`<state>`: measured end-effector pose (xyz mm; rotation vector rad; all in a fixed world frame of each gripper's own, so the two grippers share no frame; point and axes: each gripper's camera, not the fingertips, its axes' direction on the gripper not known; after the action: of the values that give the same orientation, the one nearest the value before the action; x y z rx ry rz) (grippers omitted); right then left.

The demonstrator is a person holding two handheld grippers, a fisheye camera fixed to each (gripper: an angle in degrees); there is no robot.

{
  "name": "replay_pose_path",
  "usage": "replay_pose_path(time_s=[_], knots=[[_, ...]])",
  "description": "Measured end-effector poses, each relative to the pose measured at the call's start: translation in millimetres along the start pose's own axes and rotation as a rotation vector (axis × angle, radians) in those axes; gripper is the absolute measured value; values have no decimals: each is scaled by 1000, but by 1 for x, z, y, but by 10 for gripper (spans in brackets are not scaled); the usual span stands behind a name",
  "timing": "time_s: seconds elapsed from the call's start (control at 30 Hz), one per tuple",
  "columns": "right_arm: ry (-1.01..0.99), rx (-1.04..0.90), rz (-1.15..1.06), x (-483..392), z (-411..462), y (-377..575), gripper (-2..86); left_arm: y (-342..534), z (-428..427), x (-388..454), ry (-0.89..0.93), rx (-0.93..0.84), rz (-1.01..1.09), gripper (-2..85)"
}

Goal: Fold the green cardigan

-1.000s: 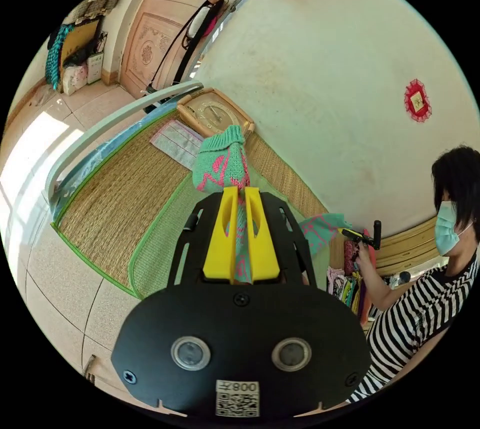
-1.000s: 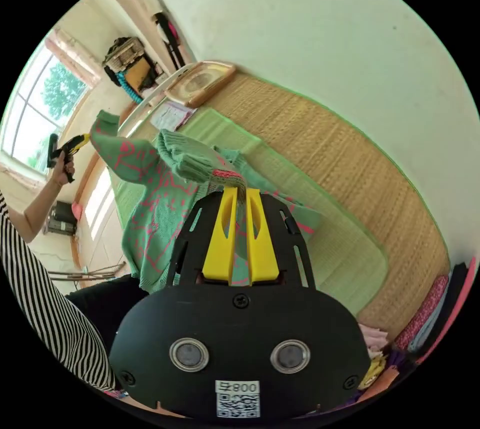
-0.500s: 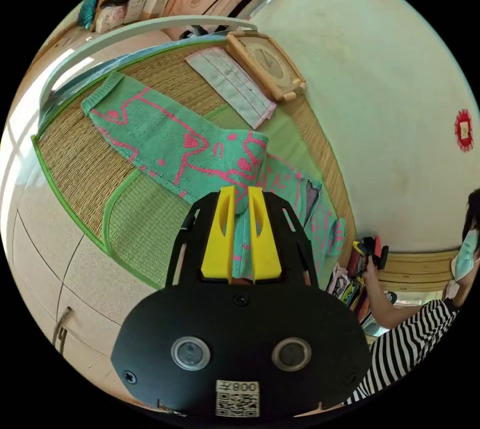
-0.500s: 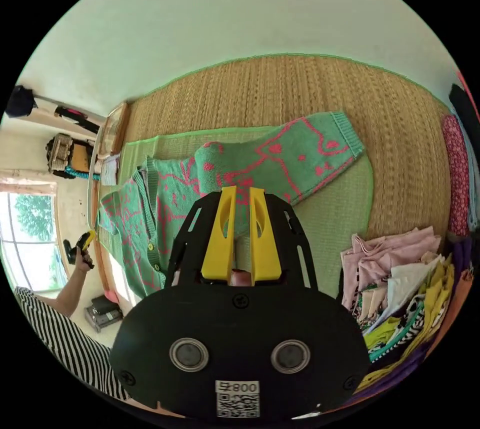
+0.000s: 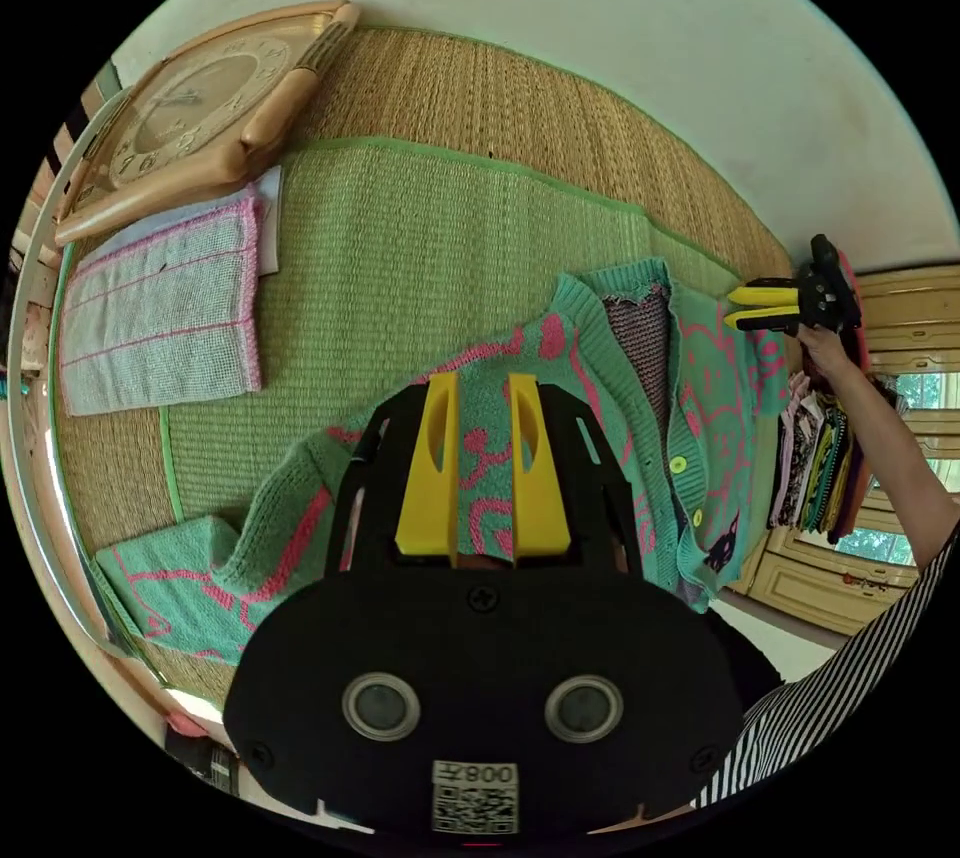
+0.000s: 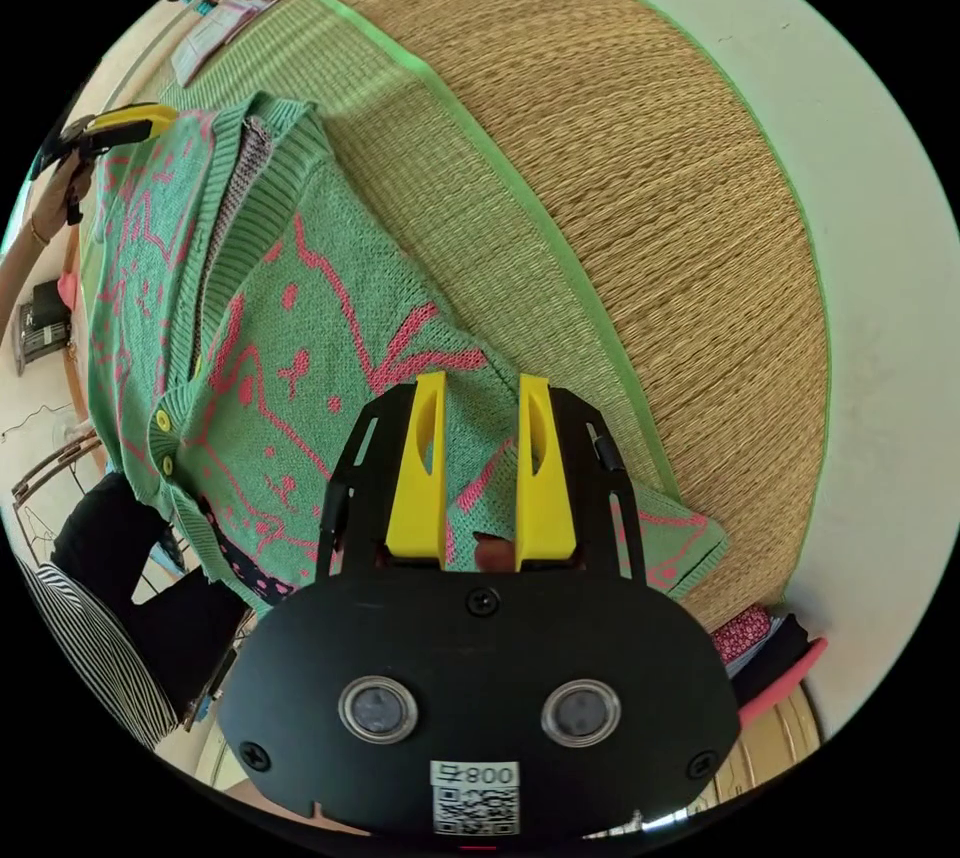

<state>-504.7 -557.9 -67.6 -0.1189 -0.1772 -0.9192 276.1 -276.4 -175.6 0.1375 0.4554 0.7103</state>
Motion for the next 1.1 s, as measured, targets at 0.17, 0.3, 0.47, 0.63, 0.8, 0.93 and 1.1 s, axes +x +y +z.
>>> replay_pose_path(time_s=[0.17, 0.3, 0.47, 0.63, 0.8, 0.93, 1.1], knots=[[25, 26, -25, -11, 6, 2, 74, -21, 32, 26, -146, -88, 72, 29], [-4, 40, -34, -13, 0, 9, 43, -24, 31, 37, -148, -63, 68, 15], [-67, 173, 22, 6, -40, 38, 30, -26, 0, 42, -94, 70, 48, 8], [-68, 271, 122, 39, -62, 46, 35, -41, -17, 42, -108, 183, 19, 7], [-134, 188, 260, 65, -18, 31, 48, -60, 21, 32, -149, 118, -65, 13], [-66, 303, 320, 62, -21, 80, 15, -28, 40, 35, -88, 157, -79, 18], [-141, 423, 395, 55, -22, 168, 5, 47, 81, 39, 127, 77, -110, 20]])
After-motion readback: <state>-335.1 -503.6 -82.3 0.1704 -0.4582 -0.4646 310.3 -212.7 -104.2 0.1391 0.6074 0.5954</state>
